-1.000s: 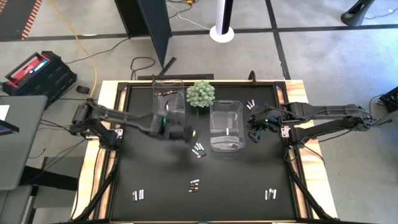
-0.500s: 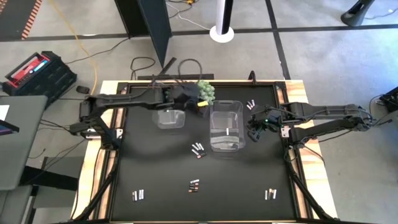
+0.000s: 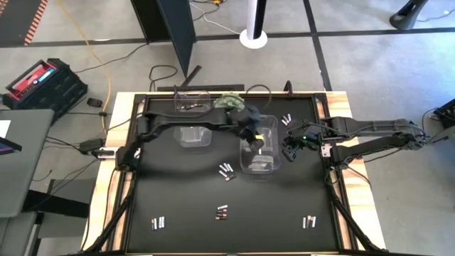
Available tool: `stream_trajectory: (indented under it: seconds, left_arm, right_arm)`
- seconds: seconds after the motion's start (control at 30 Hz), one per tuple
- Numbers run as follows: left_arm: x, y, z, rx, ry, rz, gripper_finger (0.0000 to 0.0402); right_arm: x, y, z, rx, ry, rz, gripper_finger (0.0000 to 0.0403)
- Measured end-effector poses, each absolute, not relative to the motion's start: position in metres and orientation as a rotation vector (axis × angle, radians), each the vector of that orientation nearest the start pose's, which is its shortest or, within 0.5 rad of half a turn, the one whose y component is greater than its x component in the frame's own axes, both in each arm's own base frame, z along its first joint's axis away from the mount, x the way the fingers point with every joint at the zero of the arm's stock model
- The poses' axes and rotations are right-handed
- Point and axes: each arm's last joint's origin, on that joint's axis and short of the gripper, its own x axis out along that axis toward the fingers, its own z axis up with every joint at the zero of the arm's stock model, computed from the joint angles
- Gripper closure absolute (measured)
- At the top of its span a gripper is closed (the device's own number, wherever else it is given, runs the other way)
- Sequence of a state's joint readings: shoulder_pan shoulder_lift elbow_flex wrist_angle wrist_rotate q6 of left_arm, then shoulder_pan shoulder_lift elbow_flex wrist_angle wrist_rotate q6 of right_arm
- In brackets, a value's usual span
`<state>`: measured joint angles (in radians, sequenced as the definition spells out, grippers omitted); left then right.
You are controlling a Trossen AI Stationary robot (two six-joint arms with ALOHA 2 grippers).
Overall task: Sort batteries
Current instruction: Put the white-blue battery into the right transparent bin, then adjust the left transparent bin
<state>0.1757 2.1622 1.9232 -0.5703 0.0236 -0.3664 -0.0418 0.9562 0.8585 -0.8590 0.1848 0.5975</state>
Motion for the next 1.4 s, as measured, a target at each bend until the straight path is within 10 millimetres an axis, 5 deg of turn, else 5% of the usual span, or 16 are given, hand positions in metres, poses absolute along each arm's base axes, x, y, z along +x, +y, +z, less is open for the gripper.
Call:
stream_trajectory:
  seconds: [0.57, 1.17, 1.4]
  left_arm:
    - [0.505, 0.087, 0.210, -0.271, 1.013, 0.233, 0.0376]
    - [0.507, 0.066, 0.210, 0.105, 1.042, -0.001, 0.0330]
    - [0.507, 0.070, 0.219, 0.129, 1.032, 0.084, 0.0329]
  right_arm:
    - [0.170, -0.012, 0.275, 0.446, 0.901, -0.479, 0.0255]
    - [0.171, -0.012, 0.275, 0.554, 0.864, -0.529, 0.0255]
    - [0.171, -0.012, 0.275, 0.579, 0.858, -0.542, 0.0255]
